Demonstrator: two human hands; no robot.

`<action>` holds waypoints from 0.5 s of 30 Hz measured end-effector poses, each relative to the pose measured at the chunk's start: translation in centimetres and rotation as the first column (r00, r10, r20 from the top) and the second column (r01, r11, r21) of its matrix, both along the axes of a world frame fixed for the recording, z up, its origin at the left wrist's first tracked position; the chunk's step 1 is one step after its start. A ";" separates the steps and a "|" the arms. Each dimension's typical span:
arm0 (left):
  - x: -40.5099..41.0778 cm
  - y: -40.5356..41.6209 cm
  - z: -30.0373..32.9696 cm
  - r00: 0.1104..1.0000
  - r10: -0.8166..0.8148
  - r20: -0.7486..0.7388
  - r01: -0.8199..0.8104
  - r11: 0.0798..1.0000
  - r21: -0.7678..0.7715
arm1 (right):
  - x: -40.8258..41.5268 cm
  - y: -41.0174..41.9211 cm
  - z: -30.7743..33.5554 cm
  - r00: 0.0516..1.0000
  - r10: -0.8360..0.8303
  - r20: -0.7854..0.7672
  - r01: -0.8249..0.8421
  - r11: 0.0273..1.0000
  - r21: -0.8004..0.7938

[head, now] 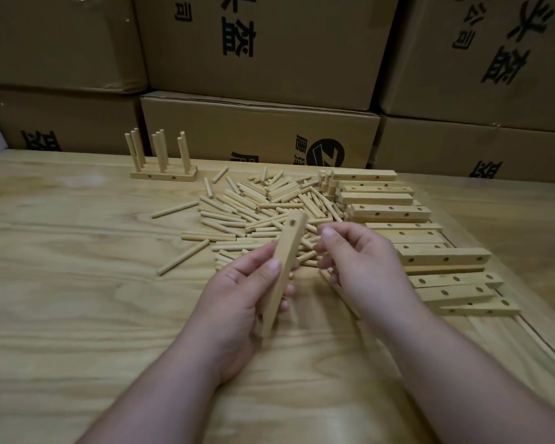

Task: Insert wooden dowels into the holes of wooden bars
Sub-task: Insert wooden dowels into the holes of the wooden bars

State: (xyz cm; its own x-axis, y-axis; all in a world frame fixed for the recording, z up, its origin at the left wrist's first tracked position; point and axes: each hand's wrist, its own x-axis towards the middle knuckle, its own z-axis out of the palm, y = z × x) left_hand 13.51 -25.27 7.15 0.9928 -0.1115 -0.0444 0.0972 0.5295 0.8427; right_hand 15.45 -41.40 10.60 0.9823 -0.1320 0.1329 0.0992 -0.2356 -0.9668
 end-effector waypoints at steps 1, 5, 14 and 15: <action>0.2 0.1 0.1 0.999 0.043 -0.024 -0.044 0.998 -0.053 | -0.1 0.3 -0.5 1.000 -0.013 0.017 0.014 0.998 -0.062; 0.8 1.1 0.6 0.986 0.152 -0.061 -0.162 0.967 -0.199 | -1.1 1.6 -2.7 0.982 0.169 0.091 -0.104 0.868 -0.486; 1.3 2.2 1.0 0.932 0.306 -0.193 -0.345 0.911 -0.224 | -1.2 2.2 -4.0 0.942 0.333 0.042 -0.190 0.631 -0.752; 1.3 2.1 1.0 0.932 0.306 -0.195 -0.346 0.912 -0.221 | -1.2 2.3 -4.0 0.945 0.323 0.047 -0.177 0.628 -0.758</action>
